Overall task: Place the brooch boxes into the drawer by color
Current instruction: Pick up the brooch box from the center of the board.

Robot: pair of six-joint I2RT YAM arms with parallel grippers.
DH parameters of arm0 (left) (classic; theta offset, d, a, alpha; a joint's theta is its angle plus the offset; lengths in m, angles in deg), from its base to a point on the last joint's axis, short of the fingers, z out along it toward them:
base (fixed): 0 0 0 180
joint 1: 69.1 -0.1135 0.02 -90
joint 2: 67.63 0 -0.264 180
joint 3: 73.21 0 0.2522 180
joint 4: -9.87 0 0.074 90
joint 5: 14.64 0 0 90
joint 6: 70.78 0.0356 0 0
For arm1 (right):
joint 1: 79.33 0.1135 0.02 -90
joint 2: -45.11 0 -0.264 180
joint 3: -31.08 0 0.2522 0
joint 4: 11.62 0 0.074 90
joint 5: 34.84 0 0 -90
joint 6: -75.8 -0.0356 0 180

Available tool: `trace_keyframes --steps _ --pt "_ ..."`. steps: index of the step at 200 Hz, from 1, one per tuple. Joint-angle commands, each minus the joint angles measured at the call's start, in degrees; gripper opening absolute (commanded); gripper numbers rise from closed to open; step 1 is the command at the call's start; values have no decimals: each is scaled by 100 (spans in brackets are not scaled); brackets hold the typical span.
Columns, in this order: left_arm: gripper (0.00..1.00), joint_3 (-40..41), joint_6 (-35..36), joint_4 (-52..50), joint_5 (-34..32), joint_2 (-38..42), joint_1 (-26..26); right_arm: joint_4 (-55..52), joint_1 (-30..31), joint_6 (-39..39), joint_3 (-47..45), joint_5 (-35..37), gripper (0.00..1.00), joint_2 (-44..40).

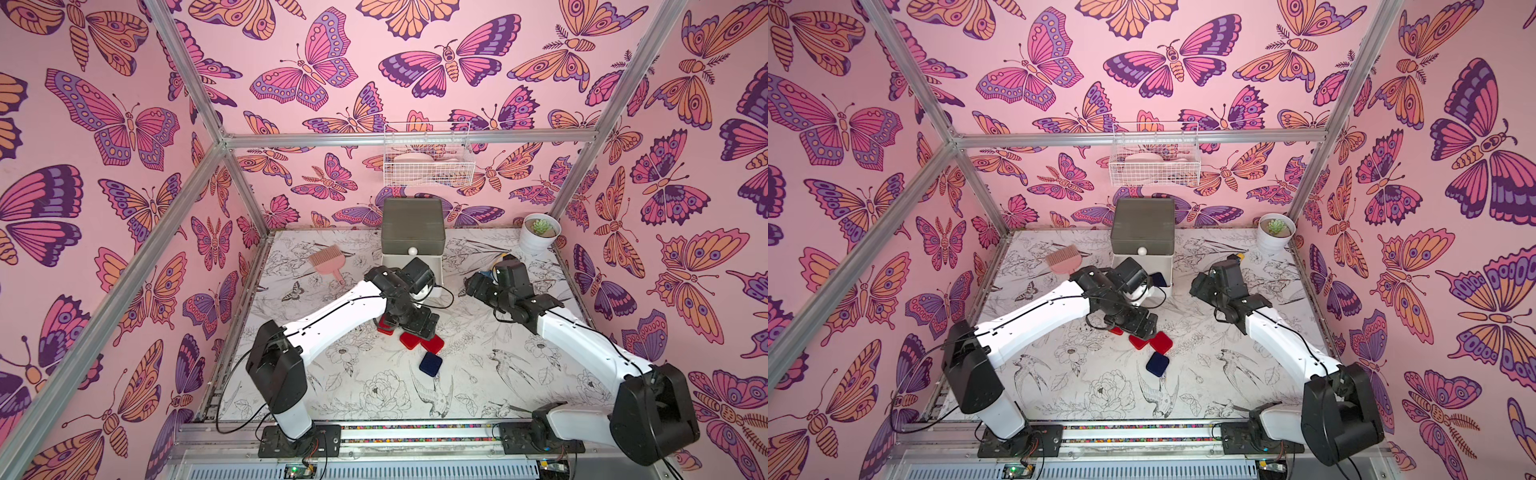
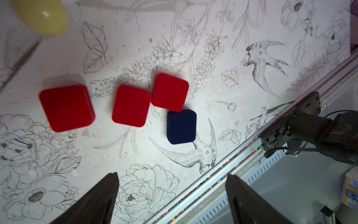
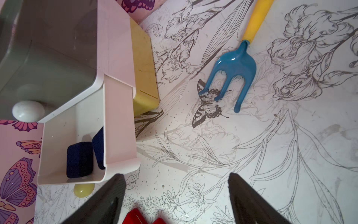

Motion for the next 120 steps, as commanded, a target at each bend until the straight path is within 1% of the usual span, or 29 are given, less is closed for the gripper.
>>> trace_keyframes --steps 1,24,44,67,88,104,120 --pt "94 -281 -26 -512 31 -536 130 195 -134 156 306 -152 88 71" --pt "94 -382 175 -622 -42 -932 248 292 -260 175 412 -249 88 118" --pt "94 -462 228 -643 18 -1144 283 310 -387 211 602 -385 88 205" --pt "94 -659 186 -625 188 -1329 365 -125 -484 476 1084 -440 88 313" --pt "94 -780 112 -617 196 -1556 492 -449 -491 637 1406 -366 88 264" --pt "94 -800 56 -614 160 -1700 615 -567 -514 596 1529 -272 88 140" --pt "95 -755 -36 -608 -8 -1694 776 -669 -532 431 1643 -255 88 14"
